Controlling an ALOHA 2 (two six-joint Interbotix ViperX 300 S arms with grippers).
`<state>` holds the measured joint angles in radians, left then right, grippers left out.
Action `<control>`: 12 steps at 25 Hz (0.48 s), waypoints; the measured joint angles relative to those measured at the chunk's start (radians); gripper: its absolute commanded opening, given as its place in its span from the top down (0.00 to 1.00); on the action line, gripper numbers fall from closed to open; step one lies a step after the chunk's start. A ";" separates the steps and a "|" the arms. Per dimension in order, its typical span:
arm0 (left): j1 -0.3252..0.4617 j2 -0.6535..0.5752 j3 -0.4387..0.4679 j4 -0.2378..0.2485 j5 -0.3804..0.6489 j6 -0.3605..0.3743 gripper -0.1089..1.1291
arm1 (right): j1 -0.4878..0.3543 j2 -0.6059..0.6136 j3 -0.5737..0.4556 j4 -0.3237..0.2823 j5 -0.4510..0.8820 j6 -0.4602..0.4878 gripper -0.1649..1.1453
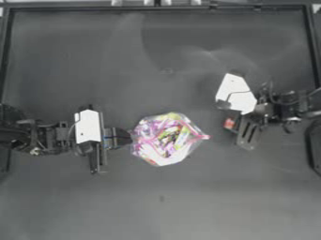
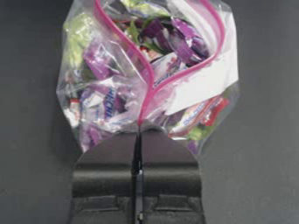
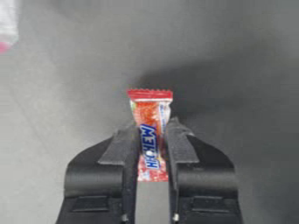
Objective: Put candy in bag
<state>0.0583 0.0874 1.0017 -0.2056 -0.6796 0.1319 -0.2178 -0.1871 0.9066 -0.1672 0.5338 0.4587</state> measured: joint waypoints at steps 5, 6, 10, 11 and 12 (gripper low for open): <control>0.000 0.002 -0.002 0.000 0.000 0.000 0.79 | 0.023 -0.112 -0.015 -0.008 0.020 0.000 0.52; 0.000 0.003 -0.002 0.000 0.000 0.000 0.79 | 0.028 -0.130 -0.023 -0.011 0.023 0.000 0.52; 0.000 0.011 -0.002 0.000 0.000 0.000 0.79 | 0.051 -0.170 -0.069 -0.023 0.055 0.000 0.52; 0.000 0.012 -0.002 0.000 0.000 -0.002 0.79 | 0.060 -0.172 -0.080 -0.029 0.060 0.000 0.52; 0.000 0.012 -0.003 0.000 0.000 -0.002 0.79 | 0.074 -0.172 -0.098 -0.038 0.060 0.000 0.52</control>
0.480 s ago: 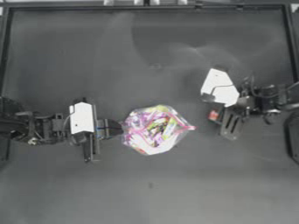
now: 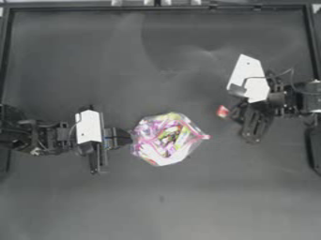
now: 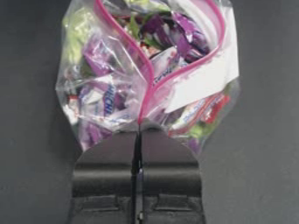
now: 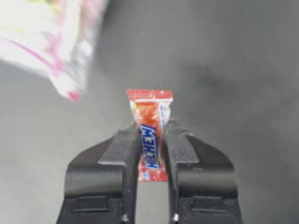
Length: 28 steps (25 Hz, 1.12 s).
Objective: Put candy in bag
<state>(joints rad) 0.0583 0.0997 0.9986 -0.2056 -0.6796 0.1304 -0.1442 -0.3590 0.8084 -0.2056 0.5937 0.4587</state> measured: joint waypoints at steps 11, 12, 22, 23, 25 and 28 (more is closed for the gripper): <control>0.000 0.012 -0.009 0.000 0.000 0.000 0.79 | 0.081 0.091 -0.120 -0.031 -0.075 -0.006 0.52; 0.000 0.014 -0.011 0.000 0.000 0.000 0.79 | 0.084 0.104 -0.126 -0.031 -0.086 -0.006 0.52; 0.000 0.012 -0.011 0.000 0.000 0.000 0.79 | 0.110 0.192 -0.186 -0.029 -0.150 -0.008 0.52; 0.000 0.012 -0.011 0.000 0.000 0.000 0.79 | 0.112 0.199 -0.190 -0.029 -0.161 -0.008 0.52; 0.000 0.012 -0.011 0.000 0.000 0.000 0.79 | 0.117 0.216 -0.196 -0.026 -0.176 -0.008 0.52; -0.002 0.012 -0.011 0.000 0.000 0.000 0.79 | 0.121 0.247 -0.202 -0.026 -0.195 -0.008 0.52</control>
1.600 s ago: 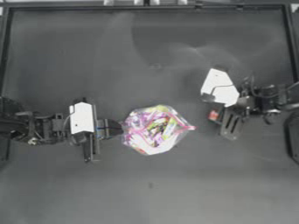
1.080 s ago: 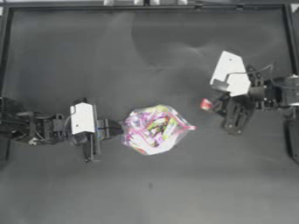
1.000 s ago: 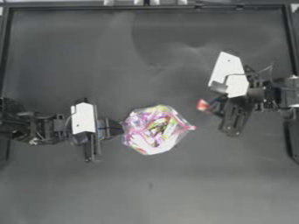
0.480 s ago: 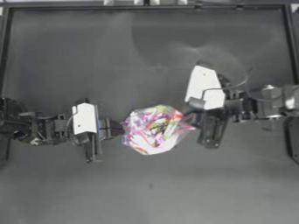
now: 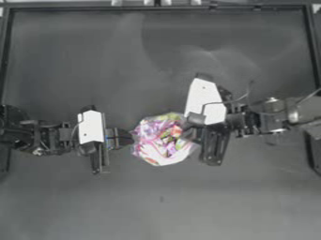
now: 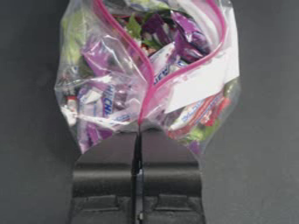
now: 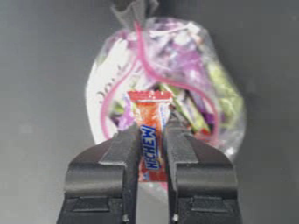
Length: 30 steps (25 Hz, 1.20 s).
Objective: Put candy in bag
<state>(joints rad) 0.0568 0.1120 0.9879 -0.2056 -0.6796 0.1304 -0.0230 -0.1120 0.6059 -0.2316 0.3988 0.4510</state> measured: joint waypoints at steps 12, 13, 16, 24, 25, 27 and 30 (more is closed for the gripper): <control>-0.003 0.000 -0.002 0.000 0.000 0.000 0.79 | 0.002 0.114 -0.040 -0.014 -0.009 0.003 0.52; -0.003 0.000 0.000 0.000 0.000 0.000 0.79 | 0.002 0.121 -0.041 -0.015 -0.009 0.005 0.52; -0.002 0.000 0.000 0.000 0.000 0.000 0.79 | 0.000 0.138 -0.044 -0.020 -0.009 0.005 0.52; -0.002 0.000 0.000 0.000 0.000 0.000 0.79 | -0.005 0.138 -0.054 -0.037 -0.009 0.006 0.49; -0.003 0.000 0.000 0.000 0.000 0.000 0.79 | -0.006 0.140 -0.054 -0.037 -0.009 0.005 0.47; -0.003 0.002 -0.002 0.000 0.000 0.000 0.79 | -0.005 0.140 -0.054 -0.037 -0.011 0.006 0.40; -0.003 0.000 -0.002 0.000 0.000 0.000 0.79 | -0.006 0.140 -0.054 -0.037 -0.012 0.008 0.29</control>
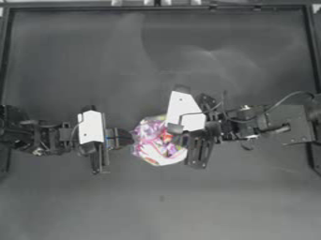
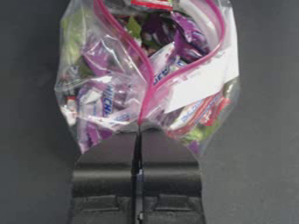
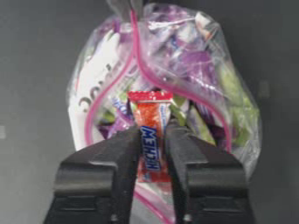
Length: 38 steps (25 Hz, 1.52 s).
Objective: Put candy in bag
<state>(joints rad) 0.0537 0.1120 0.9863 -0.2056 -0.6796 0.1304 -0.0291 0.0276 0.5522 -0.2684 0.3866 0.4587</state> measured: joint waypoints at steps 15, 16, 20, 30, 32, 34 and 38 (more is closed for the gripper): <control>-0.002 0.000 0.002 -0.002 -0.003 0.000 0.79 | 0.005 -0.012 -0.008 -0.003 0.002 -0.002 0.18; -0.002 0.000 0.002 0.000 -0.003 0.000 0.79 | 0.008 -0.018 -0.008 -0.003 0.003 0.000 0.18; -0.002 0.000 0.000 0.000 -0.003 -0.002 0.79 | 0.020 -0.071 -0.008 -0.003 0.020 -0.002 0.18; -0.002 0.000 0.000 0.000 -0.005 0.000 0.79 | 0.031 -0.206 0.046 -0.005 0.086 0.002 0.18; 0.000 0.000 0.000 0.000 -0.005 0.000 0.79 | 0.031 -0.235 0.064 -0.003 0.084 0.005 0.18; -0.002 0.002 0.002 -0.002 -0.003 -0.002 0.79 | 0.031 -0.258 0.081 -0.002 0.086 0.012 0.18; -0.002 -0.002 0.002 0.000 -0.005 0.000 0.79 | 0.031 -0.293 0.117 -0.005 0.086 0.040 0.18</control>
<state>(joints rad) 0.0522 0.1104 0.9879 -0.2056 -0.6842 0.1304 0.0015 -0.2654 0.6688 -0.2730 0.4725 0.4985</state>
